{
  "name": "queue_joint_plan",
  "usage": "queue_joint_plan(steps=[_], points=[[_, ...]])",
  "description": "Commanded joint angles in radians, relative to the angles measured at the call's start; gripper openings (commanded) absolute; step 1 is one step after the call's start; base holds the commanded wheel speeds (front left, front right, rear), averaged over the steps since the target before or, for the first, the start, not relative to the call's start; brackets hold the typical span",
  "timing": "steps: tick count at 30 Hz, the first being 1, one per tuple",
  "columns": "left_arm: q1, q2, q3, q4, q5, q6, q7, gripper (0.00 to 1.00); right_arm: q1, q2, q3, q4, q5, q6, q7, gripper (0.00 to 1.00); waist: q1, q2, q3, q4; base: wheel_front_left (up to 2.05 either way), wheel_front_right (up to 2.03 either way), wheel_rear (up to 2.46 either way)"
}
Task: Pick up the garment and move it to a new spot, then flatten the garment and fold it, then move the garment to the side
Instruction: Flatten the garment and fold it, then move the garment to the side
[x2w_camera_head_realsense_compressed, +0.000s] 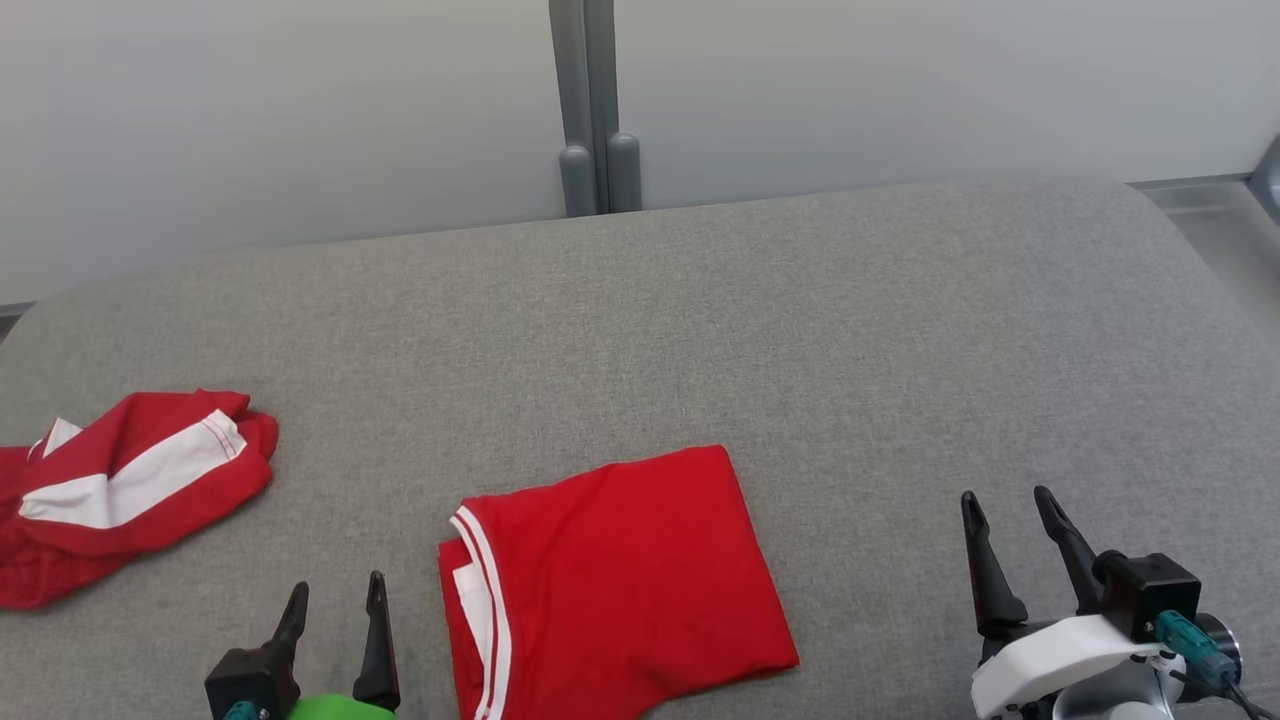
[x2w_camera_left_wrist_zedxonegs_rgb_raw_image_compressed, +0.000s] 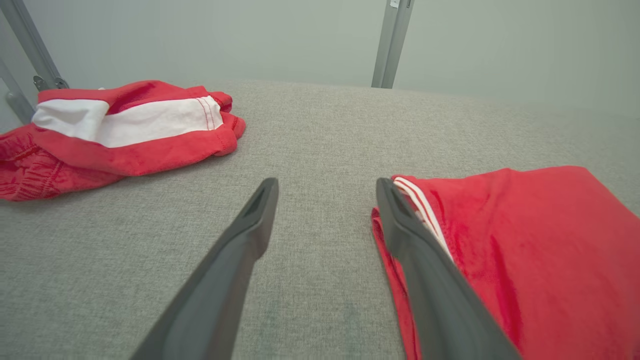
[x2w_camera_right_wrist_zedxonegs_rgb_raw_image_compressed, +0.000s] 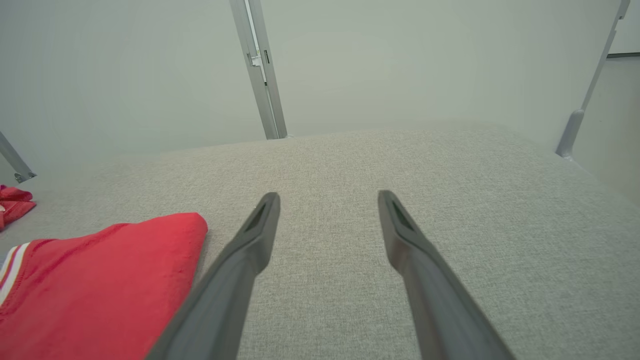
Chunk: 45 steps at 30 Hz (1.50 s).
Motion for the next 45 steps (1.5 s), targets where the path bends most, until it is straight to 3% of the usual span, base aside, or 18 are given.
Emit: queue_joint_plan(steps=[1, 14, 23, 33, 45], points=[[0.021, 0.003, 0.007, -0.006, 0.007, -0.002, 0.000, 1.00, 0.015, 0.009, -0.004, -0.011, -0.008, 0.000, -0.003, 1.00, 0.0000, -0.0001, -0.009, -0.002, 0.00, 0.00, 0.00], [0.074, 0.003, 0.007, -0.058, 0.030, 0.003, 0.000, 1.00, 0.026, 0.027, 0.006, -0.010, 0.004, 0.000, -0.003, 1.00, 0.0000, -0.0001, -0.019, 0.019, 0.00, 0.00, 0.00], [0.044, 0.003, -0.023, -0.067, 0.027, 0.002, 0.000, 1.00, -0.001, 0.019, 0.049, 0.027, 0.031, 0.000, -0.003, 1.00, 0.0000, -0.0001, 0.018, 0.071, 0.00, 0.00, 0.00], [0.007, 0.003, -0.079, -0.071, 0.017, 0.006, 0.000, 1.00, -0.108, 0.000, 0.161, 0.182, 0.113, 0.000, -0.003, 1.00, 0.0000, -0.0001, 0.097, 0.233, 0.00, 0.00, 0.00], [-0.028, 0.003, -0.109, -0.079, 0.007, 0.004, 0.000, 1.00, -0.221, -0.017, 0.168, 0.405, 0.196, 0.000, -0.003, 1.00, 0.0000, -0.0001, 0.170, 0.389, 0.00, 0.00, 0.00]])
